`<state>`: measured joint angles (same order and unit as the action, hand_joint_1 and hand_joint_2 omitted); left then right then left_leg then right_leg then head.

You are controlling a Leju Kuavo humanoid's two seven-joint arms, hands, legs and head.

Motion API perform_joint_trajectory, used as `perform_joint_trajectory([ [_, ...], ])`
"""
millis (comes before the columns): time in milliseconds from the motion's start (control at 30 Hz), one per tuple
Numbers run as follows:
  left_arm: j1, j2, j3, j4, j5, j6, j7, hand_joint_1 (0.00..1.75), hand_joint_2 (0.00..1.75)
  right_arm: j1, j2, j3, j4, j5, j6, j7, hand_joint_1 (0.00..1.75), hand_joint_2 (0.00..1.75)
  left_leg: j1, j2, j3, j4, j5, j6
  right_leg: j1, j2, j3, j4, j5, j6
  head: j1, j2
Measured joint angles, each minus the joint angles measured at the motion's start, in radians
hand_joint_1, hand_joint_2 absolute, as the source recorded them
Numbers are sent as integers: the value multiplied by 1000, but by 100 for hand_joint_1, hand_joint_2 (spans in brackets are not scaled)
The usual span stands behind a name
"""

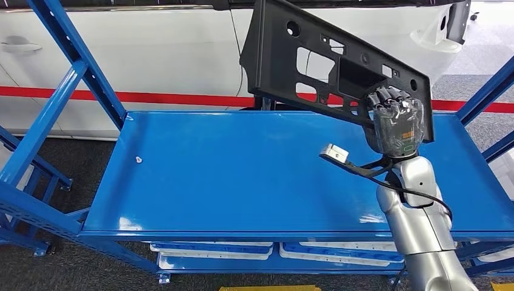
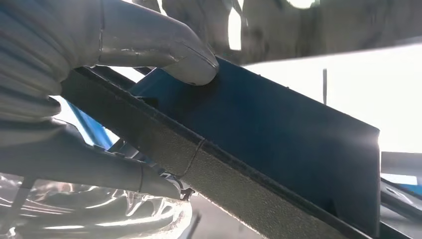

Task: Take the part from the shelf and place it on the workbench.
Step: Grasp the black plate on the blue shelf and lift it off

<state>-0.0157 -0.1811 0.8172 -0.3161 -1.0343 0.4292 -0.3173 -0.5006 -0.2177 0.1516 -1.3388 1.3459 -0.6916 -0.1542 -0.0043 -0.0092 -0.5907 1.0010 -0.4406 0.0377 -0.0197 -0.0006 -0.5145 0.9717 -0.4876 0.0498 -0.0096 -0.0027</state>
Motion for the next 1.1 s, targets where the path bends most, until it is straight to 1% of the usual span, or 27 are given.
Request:
perform_joint_trajectory([
  [100, 0, 0, 7, 1, -4, -7, 4, 0, 0, 28, -2, -38, -98, -6, 0, -34, 166, 175, 0, 0, 0, 0, 0, 0, 0, 0, 0, 0, 0, 0, 0, 0],
  [233, 0, 0, 18, 7, -6, -17, 19, 0, 0, 51, -4, -83, -211, -52, 0, -102, 168, 175, 0, 0, 0, 0, 0, 0, 0, 0, 0, 0, 0, 0, 0, 0],
  [300, 0, 2, 24, 13, -1, -35, 21, 0, 87, 56, -4, -101, -257, -78, 0, -129, 167, 175, 0, 0, 0, 0, 0, 0, 0, 0, 0, 0, 0, 0, 0, 0],
  [367, 0, 2, 28, 18, 0, -37, 22, 0, 175, 57, -3, -112, -297, -87, 0, -138, 166, 175, 0, 0, 0, 0, 0, 0, 0, 0, 0, 0, 0, 0, 0, 0],
  [633, -1, 4, 64, 23, 39, -7, 44, 0, 175, 60, 3, -116, -389, -68, 0, -99, 166, 175, 0, 0, 0, 0, 0, 0, 0, 0, 0, 0, 0, 0, 0, 0],
  [800, -1, 4, 101, 23, 64, -9, 64, 0, 175, 72, 15, -130, -428, -67, 0, -115, 166, 175, 0, 0, 0, 0, 0, 0, 0, 0, 0, 0, 0, 0, 0, 0],
  [1000, -1, 4, 121, 22, 65, -10, 71, 0, 175, 77, 27, -137, -446, -68, 0, -122, 166, 175, 0, 0, 0, 0, 0, 0, 0, 0, 0, 0, 0, 0, 0, 0],
  [1100, 0, 3, 125, 19, 63, -12, 50, 0, 175, 78, 37, -137, -450, -101, 0, -132, 166, 175, 0, 0, 0, 0, 0, 0, 0, 0, 0, 0, 0, 0, 0, 0],
])
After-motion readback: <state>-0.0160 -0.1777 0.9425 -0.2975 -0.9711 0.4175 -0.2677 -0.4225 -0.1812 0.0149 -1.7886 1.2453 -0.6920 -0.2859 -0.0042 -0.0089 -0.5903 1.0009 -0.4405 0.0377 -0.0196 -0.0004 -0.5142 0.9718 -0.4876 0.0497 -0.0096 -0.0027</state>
